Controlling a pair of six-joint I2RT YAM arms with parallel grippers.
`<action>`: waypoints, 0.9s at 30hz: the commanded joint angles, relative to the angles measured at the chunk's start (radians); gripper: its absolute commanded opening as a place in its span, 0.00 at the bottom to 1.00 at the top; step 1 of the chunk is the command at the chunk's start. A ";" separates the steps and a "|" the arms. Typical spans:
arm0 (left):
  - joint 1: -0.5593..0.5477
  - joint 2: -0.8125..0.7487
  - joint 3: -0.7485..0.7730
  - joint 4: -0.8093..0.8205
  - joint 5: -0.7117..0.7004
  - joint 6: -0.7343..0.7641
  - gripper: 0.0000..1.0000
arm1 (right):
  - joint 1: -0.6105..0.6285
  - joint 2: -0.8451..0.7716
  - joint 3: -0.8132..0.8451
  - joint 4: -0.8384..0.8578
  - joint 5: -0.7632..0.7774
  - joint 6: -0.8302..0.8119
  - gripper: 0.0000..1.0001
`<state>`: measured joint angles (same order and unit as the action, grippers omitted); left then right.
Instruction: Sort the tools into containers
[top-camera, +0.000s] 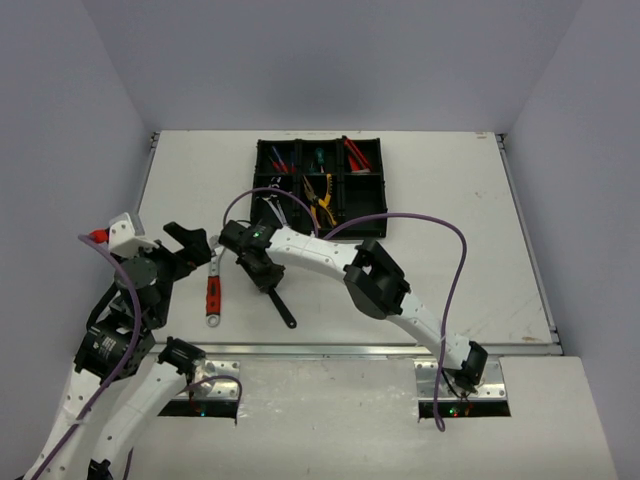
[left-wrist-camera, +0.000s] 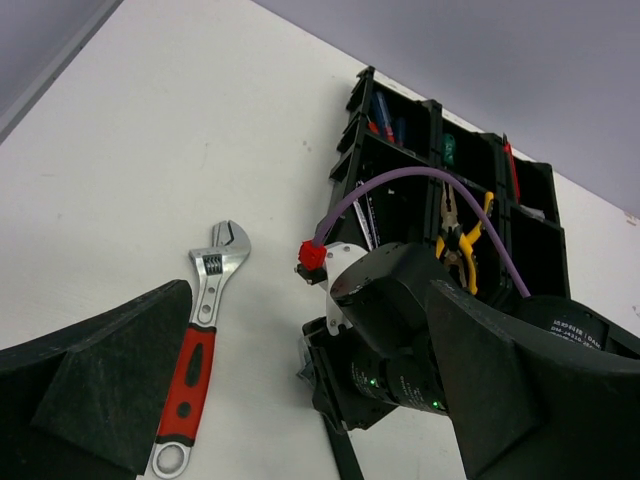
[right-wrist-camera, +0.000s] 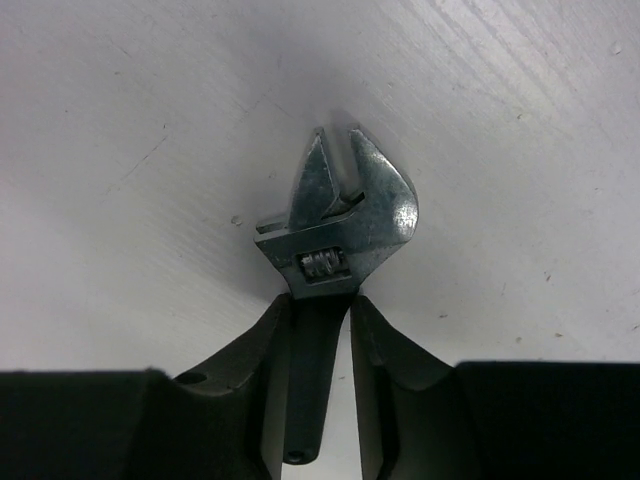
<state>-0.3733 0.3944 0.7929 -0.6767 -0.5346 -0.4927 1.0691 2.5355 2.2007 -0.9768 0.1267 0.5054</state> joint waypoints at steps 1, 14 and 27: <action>0.008 -0.018 0.006 0.047 0.018 0.022 1.00 | 0.004 0.072 -0.037 -0.075 0.019 0.018 0.15; 0.008 -0.038 0.005 0.051 0.027 0.028 1.00 | 0.005 -0.290 -0.384 0.106 0.081 0.016 0.00; 0.007 -0.037 0.004 0.055 0.038 0.032 1.00 | -0.059 -0.571 -0.659 0.182 0.234 0.051 0.00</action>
<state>-0.3733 0.3634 0.7929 -0.6697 -0.5063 -0.4751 1.0517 2.0554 1.5789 -0.8324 0.2797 0.5341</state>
